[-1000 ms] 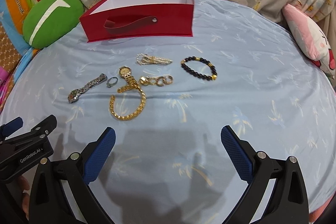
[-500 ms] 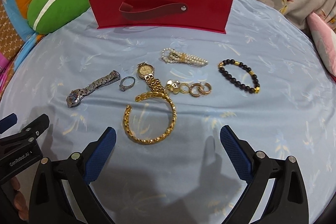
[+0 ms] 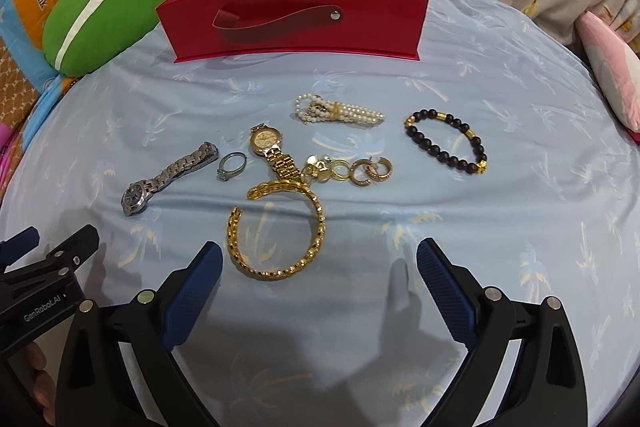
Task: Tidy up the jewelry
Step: 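Grasp the gold twisted bangle with the right tool while the left tool grasps the silver watch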
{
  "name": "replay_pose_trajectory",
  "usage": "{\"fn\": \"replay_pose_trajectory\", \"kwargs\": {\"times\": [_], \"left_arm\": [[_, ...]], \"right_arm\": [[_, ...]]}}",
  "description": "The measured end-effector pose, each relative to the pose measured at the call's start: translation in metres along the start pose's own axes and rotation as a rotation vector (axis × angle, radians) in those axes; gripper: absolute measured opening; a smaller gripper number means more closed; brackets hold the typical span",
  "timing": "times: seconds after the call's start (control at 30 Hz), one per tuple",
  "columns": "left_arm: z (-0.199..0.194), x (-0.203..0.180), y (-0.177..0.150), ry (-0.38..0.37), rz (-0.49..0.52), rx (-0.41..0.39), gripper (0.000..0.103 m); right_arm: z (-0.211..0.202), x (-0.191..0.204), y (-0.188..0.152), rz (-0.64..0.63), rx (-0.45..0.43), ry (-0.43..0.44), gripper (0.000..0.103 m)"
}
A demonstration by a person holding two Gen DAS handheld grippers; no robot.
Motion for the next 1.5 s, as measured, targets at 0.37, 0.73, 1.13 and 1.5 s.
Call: {"fn": "replay_pose_trajectory", "kwargs": {"times": [0.37, 0.73, 1.13, 1.5], "left_arm": [[-0.002, -0.004, 0.000, -0.028, -0.003, 0.005, 0.098], [0.003, -0.001, 0.003, -0.026, -0.010, 0.012, 0.098], [0.004, -0.018, 0.008, -0.053, 0.027, 0.008, 0.098], [0.015, -0.066, 0.024, -0.103, 0.093, -0.012, 0.097]], "right_arm": [[0.010, 0.012, 0.001, -0.043, 0.006, -0.013, 0.092], [0.021, 0.015, 0.003, -0.036, 0.013, -0.002, 0.080], [0.014, 0.003, 0.004, -0.005, 0.006, 0.027, 0.055], [-0.004, -0.039, 0.000, 0.065, 0.002, 0.002, 0.055]]}}
Point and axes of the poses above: each gripper's, at about its wrist camera, not at the fingertips, and z roughly the way its jaws point, x to its left, y to its top, the point moved 9 cm from there along z, roughly the way its jaws point, and after that the axes turned 1 degree about y, right-handed, at the moved point
